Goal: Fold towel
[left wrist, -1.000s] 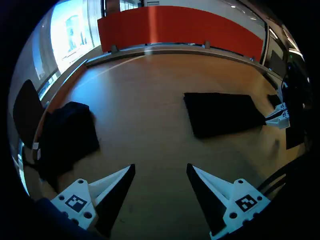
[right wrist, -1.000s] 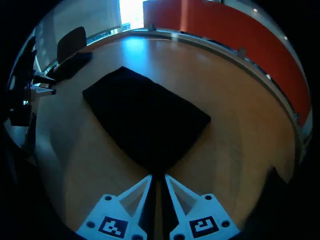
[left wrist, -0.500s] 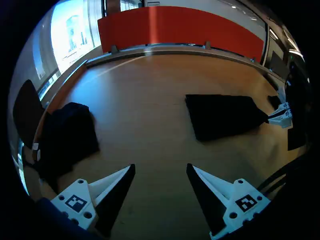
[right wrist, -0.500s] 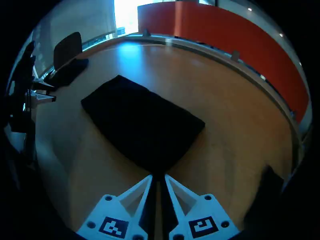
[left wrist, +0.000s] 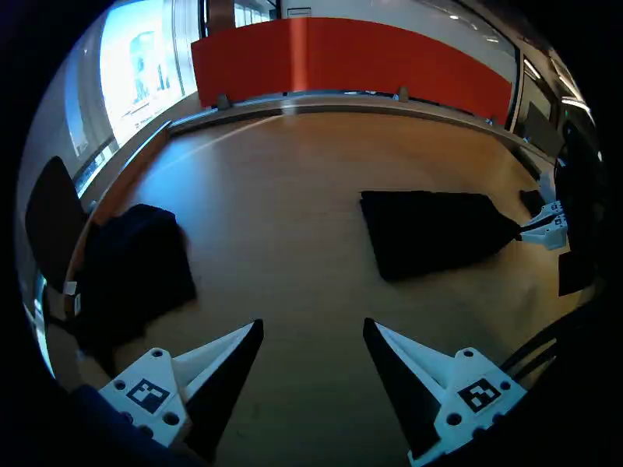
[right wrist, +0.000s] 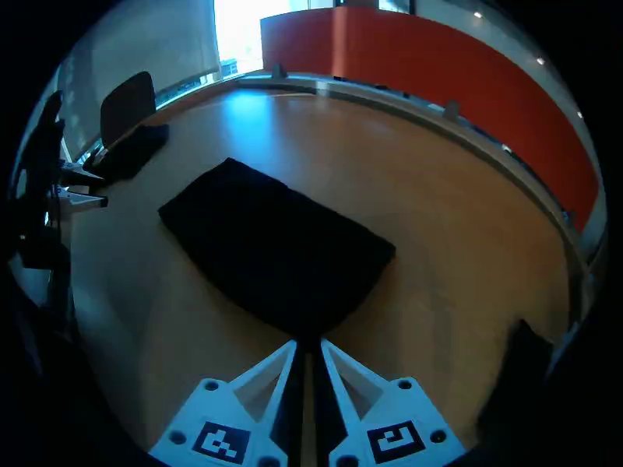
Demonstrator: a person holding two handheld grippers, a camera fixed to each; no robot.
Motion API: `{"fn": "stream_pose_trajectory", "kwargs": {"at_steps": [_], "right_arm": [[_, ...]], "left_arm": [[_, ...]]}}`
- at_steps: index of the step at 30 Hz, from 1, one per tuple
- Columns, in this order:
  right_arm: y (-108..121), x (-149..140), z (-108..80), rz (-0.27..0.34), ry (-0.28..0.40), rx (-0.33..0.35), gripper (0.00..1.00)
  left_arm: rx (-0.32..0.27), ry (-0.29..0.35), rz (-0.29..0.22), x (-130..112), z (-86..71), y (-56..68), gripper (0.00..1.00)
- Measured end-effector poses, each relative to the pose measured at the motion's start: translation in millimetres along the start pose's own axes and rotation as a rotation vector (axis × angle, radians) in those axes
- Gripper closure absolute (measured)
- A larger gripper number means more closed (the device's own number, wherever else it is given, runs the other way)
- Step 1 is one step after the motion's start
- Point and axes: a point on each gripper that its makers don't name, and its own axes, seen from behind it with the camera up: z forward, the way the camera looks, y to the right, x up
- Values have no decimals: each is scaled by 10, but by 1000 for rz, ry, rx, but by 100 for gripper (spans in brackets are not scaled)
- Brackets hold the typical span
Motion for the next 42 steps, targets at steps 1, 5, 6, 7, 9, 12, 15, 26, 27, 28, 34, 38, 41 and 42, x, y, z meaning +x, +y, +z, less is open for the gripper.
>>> {"fn": "stream_pose_trajectory", "kwargs": {"at_steps": [1,5,6,7,9,12,15,26,27,28,34,38,41,42], "right_arm": [[-2,5,-3,0,2,-1,95],[-3,30,-16,0,12,-4,95],[-4,33,-20,1,14,-4,95],[-4,36,-24,2,16,-4,95],[-4,40,-30,3,18,-5,95],[-3,41,-38,4,21,-7,95],[-6,50,-46,3,23,-8,95],[25,244,-142,-19,61,-22,95],[30,272,-158,-22,65,-24,95],[36,300,-173,-26,70,-26,95],[71,513,-314,-58,108,-39,95],[95,688,-432,-86,138,-48,95],[100,810,-521,-107,159,-52,95],[101,844,-546,-113,165,-53,95]], "left_arm": [[-1,1,1,3,-2,3,5],[-6,5,5,14,-13,15,5],[-7,5,7,15,-14,18,5],[-8,5,9,16,-16,20,5],[-9,7,12,21,-21,25,5],[-9,10,13,31,-30,28,5],[-8,13,12,40,-40,21,5],[-11,14,6,43,-55,19,5],[-11,15,8,48,-55,20,5],[-10,15,10,54,-54,21,5],[-12,18,15,109,-49,40,5],[-13,22,13,152,-54,54,5],[-14,23,14,175,-56,66,5],[-15,23,14,178,-56,71,5]]}}
